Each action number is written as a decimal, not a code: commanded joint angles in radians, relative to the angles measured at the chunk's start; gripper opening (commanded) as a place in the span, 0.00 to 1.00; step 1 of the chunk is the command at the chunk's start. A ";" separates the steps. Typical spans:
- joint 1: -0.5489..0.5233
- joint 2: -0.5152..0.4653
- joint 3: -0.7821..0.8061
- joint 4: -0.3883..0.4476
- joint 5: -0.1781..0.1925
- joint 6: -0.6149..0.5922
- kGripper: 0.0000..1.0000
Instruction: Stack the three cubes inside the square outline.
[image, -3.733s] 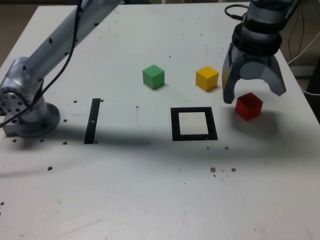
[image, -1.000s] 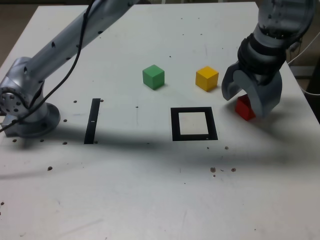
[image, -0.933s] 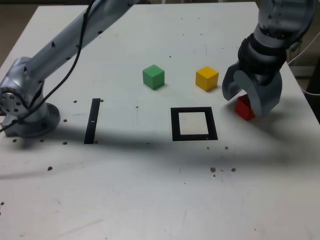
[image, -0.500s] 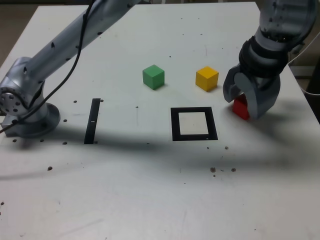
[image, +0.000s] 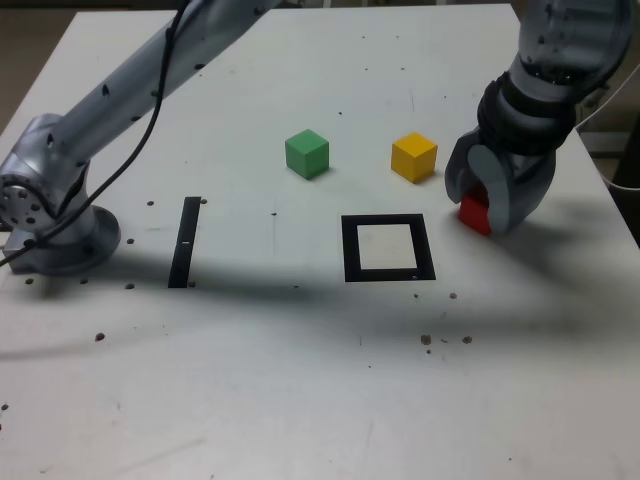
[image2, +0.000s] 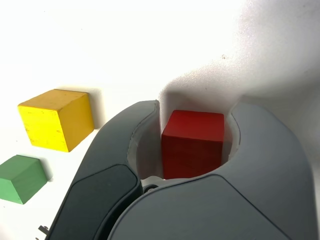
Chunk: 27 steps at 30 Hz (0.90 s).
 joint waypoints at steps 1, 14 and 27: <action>-0.002 0.002 0.004 0.003 0.003 -0.004 0.37; -0.002 -0.107 0.051 0.071 -0.018 -0.091 0.37; -0.002 -0.233 0.231 0.057 -0.054 -0.230 0.37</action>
